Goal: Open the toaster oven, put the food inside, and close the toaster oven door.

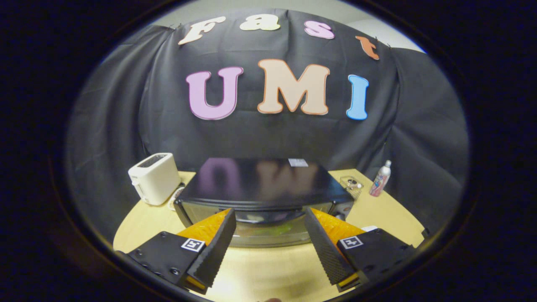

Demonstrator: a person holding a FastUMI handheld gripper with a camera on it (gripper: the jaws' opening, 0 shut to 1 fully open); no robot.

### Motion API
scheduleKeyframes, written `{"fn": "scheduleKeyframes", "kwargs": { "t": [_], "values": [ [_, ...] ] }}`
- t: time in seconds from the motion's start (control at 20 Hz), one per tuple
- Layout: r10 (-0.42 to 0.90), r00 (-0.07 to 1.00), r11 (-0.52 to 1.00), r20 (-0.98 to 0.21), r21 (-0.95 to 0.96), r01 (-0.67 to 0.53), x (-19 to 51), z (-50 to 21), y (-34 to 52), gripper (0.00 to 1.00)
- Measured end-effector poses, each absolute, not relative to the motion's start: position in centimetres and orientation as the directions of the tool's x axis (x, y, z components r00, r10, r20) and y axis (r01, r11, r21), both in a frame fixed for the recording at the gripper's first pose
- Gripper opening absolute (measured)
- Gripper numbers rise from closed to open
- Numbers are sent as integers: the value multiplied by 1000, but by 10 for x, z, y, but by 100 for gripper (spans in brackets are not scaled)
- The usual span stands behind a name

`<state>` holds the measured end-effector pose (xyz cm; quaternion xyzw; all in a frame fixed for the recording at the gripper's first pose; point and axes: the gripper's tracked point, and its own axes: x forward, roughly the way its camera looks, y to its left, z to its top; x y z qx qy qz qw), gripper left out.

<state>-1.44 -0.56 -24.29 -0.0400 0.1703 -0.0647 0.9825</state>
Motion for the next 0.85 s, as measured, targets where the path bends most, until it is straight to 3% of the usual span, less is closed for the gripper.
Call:
{"fn": "scheduleKeyframes", "kwargs": {
  "t": [0.85],
  "values": [
    [25, 1000, 999, 19, -26, -24, 4, -18, 39, 100]
  ]
}}
